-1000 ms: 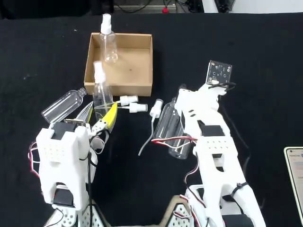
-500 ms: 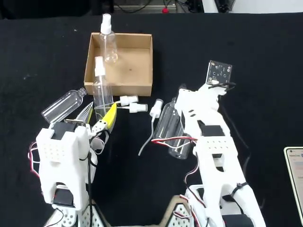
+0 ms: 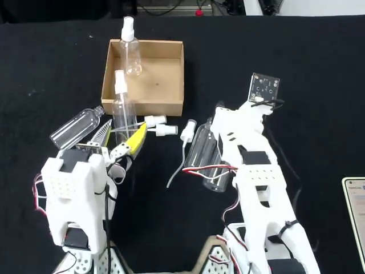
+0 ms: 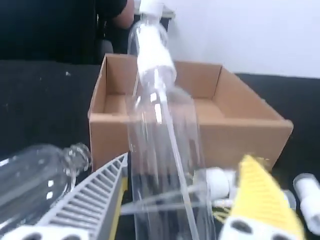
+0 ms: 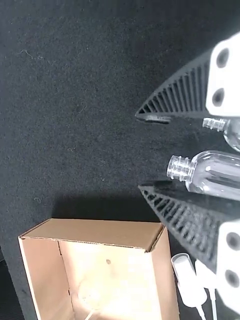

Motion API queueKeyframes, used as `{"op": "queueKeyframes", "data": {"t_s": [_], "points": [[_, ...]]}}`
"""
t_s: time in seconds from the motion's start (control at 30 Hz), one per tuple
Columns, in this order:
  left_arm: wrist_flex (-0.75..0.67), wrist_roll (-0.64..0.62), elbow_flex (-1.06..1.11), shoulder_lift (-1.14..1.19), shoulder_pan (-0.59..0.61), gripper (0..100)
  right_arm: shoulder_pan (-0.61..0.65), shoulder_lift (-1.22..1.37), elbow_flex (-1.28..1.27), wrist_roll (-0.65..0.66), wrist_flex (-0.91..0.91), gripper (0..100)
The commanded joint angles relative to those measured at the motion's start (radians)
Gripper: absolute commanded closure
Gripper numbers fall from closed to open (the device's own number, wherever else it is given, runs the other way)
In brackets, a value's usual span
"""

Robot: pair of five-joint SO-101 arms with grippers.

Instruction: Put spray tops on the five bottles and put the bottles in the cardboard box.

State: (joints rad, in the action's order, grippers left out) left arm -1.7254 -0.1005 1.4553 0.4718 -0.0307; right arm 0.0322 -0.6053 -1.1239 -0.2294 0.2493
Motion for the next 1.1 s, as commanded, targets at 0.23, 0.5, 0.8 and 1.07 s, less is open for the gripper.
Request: {"op": "queueKeyframes", "data": {"t_s": [0.23,0.5,0.8,1.07], "points": [[0.002,0.018,-0.09,-0.106,0.022,73,-0.017,-0.005,0.053,-0.008,-0.026,80.5],[0.206,0.006,-0.153,-0.118,0.03,73,-0.017,-0.005,0.053,-0.008,-0.026,80.5],[0.261,0.002,-0.148,-0.144,0.021,74,-0.017,-0.005,0.053,-0.008,-0.026,80.5],[0.253,-0.002,-0.104,-0.153,0.025,74,-0.017,-0.005,0.053,-0.008,-0.026,80.5]]}}
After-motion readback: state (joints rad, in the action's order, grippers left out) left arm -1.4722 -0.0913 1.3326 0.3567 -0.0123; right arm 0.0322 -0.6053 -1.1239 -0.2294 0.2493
